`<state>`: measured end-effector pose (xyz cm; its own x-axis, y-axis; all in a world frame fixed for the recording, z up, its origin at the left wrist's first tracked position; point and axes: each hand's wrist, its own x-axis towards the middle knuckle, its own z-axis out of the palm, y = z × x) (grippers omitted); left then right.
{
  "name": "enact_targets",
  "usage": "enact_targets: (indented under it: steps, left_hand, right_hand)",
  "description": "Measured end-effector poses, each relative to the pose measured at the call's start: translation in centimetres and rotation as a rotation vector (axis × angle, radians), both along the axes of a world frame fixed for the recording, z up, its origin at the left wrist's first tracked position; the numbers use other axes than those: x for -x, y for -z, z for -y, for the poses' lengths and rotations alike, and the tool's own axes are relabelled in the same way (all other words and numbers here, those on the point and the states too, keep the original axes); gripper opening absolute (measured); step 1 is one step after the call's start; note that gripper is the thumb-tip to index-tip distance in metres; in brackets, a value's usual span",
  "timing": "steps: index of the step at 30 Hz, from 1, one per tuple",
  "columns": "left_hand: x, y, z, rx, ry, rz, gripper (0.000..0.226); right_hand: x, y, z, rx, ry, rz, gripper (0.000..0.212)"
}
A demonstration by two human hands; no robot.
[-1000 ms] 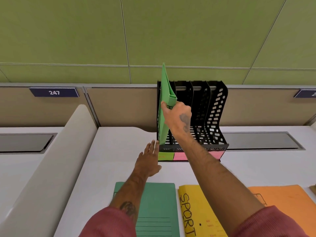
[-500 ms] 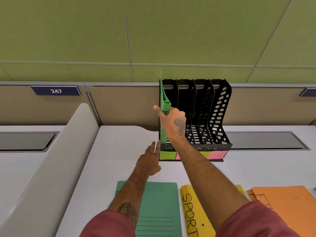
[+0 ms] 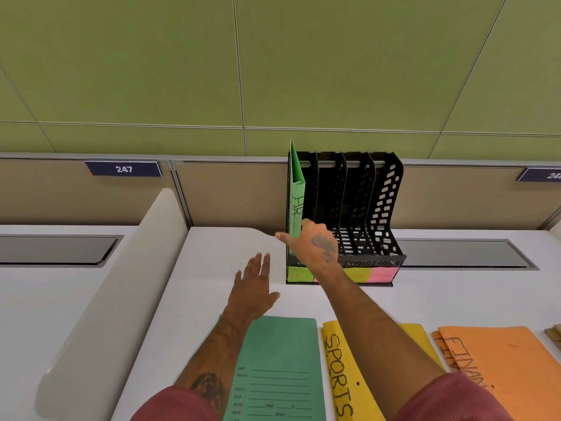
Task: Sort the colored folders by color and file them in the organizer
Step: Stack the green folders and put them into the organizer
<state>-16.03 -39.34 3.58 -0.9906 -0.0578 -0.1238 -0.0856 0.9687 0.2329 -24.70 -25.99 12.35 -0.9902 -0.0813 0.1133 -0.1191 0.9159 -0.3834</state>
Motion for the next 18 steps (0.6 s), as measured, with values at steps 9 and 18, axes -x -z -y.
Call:
enact_targets:
  steps: [9,18]
  left_hand:
    - [-6.2,-0.3,1.9,0.120,-0.034,-0.101,0.089]
    - [-12.9,1.4,2.9,0.178,-0.034,-0.074,0.090]
  right_hand:
    - [-7.9,3.7,-2.1,-0.224,-0.265,0.041,0.091]
    - [-15.2,9.3,-3.4,-0.273,-0.357,0.029,0.099]
